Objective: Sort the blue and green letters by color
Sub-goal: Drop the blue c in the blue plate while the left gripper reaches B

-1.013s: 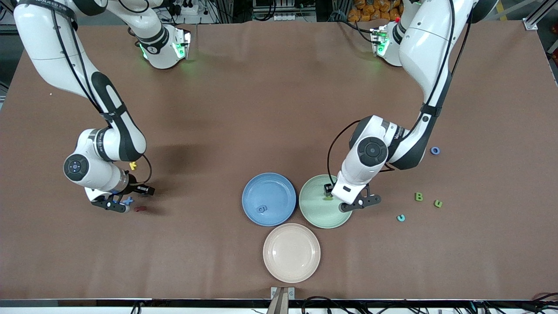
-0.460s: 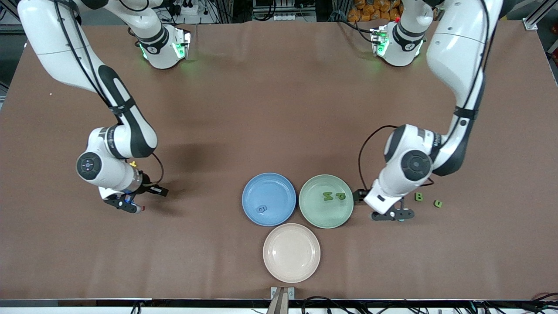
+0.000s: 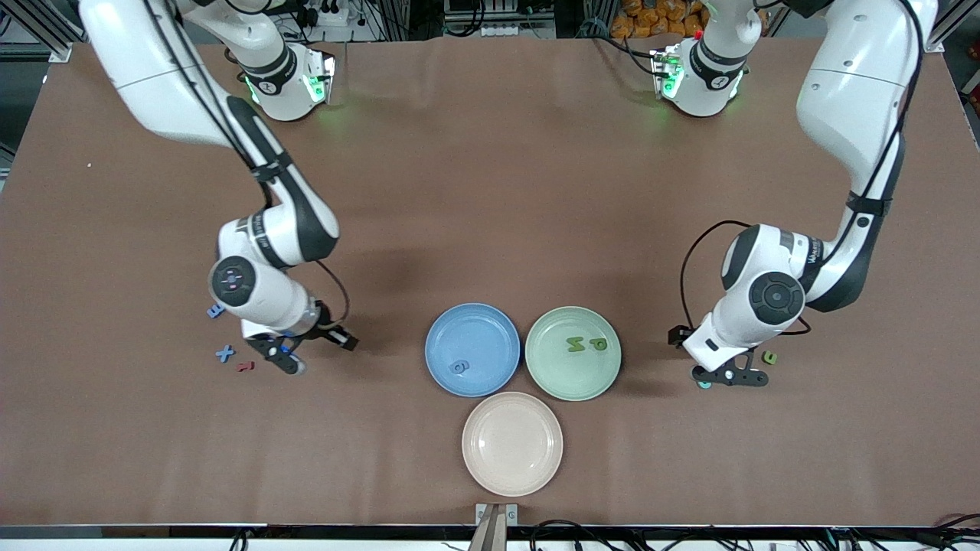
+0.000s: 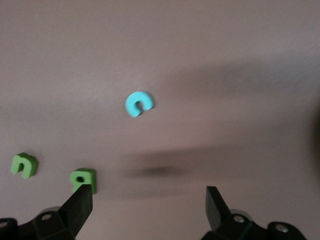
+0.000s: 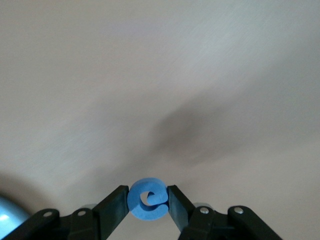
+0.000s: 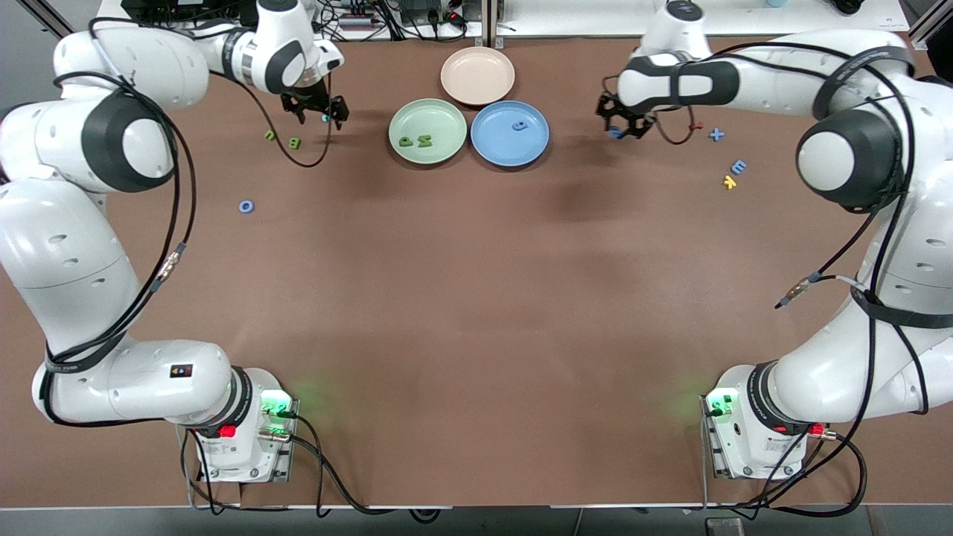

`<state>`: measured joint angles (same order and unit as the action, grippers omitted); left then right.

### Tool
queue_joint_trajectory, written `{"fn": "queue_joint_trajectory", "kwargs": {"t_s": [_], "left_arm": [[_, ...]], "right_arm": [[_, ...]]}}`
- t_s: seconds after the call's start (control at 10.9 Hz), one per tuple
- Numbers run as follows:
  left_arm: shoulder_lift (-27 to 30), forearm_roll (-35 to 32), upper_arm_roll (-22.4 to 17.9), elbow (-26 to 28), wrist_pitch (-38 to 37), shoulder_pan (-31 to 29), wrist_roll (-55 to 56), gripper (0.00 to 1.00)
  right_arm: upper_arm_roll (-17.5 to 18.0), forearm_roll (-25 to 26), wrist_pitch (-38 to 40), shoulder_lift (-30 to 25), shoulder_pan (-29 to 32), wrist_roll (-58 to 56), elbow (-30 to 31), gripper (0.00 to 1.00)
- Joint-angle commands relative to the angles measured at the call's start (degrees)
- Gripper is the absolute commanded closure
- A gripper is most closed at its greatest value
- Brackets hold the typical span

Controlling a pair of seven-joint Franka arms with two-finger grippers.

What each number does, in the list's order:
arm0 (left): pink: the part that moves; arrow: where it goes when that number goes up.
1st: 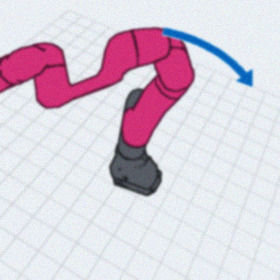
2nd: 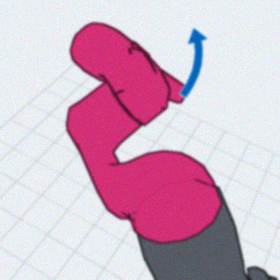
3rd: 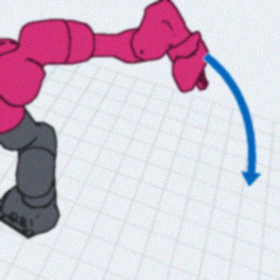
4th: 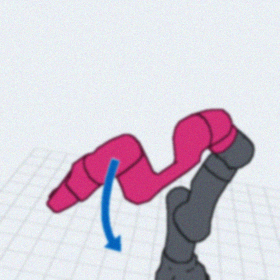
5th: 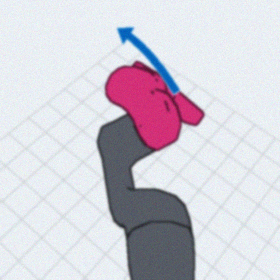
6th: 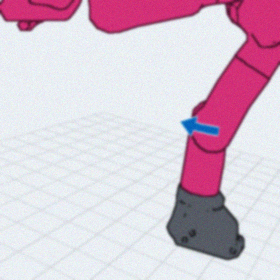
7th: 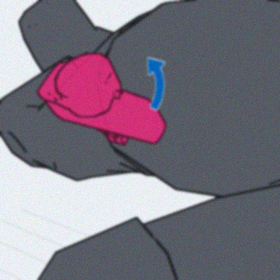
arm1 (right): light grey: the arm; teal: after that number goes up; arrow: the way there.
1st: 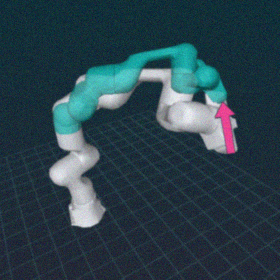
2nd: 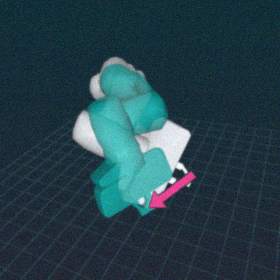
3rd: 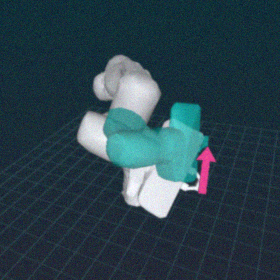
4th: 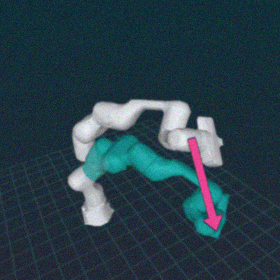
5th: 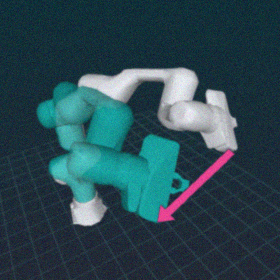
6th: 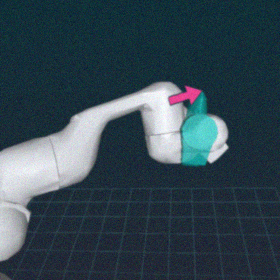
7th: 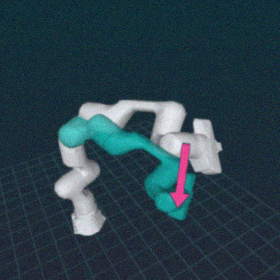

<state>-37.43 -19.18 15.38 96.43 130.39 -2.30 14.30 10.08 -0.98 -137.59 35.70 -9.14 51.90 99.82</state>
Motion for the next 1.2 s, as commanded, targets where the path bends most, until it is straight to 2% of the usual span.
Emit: {"fn": "queue_joint_trajectory", "kwargs": {"t_s": [0.0, 0.18, 0.28, 0.46, 0.64, 0.74, 0.83, 0.92, 1.01, 1.1], "left_arm": [[2.0, -2.5, 2.9, 5.2, 3.2, -7.4, -8.2, 0.00], [1.6, -2.5, 3.1, 6.8, 7.0, -10.8, -13.0, 0.00], [1.5, -2.5, 3.1, 7.6, 8.1, -11.5, -13.7, 0.00], [1.3, -2.1, 3.3, 9.1, 10.2, -11.9, -13.8, 0.00], [0.4, -1.7, 3.3, 9.6, 11.9, -12.6, -13.8, 0.00], [0.2, -1.7, 3.3, 9.6, 12.5, -12.6, -13.8, 0.00], [0.1, -1.7, 3.3, 9.6, 12.6, -12.7, -13.8, 0.00], [-0.3, -1.7, 3.3, 9.5, 12.7, -12.7, -13.8, 0.00], [-0.4, -1.0, 3.3, 9.6, 13.3, -12.7, -13.5, 0.08], [-0.4, 0.5, 3.3, 9.6, 13.3, -12.7, -13.4, 0.22]], "right_arm": [[-0.1, -5.3, 0.9, 3.8, -5.3, 12.1, -8.0, 1.00], [-0.1, -9.7, 0.4, 5.1, -8.7, 17.9, -10.9, 1.00], [-0.1, -11.2, 0.3, 6.9, -10.4, 21.4, -14.4, 1.00], [-0.2, -11.3, 0.3, 10.7, -12.6, 27.1, -21.0, 1.00], [-0.2, -11.3, -3.3, 12.9, -14.4, 32.0, -23.2, 1.00], [-0.3, -11.1, -7.1, 13.7, -15.4, 35.8, -23.2, 0.75], [-0.3, -10.7, -7.6, 13.9, -15.5, 36.5, -23.0, 0.13], [-0.5, -10.1, -7.6, 13.7, -15.4, 36.2, -22.9, 0.00], [-0.6, -7.8, -7.2, 13.6, -15.1, 36.0, -22.7, 0.00], [-0.7, -4.0, -5.6, 13.4, -14.5, 35.8, -22.4, 0.00]]}}
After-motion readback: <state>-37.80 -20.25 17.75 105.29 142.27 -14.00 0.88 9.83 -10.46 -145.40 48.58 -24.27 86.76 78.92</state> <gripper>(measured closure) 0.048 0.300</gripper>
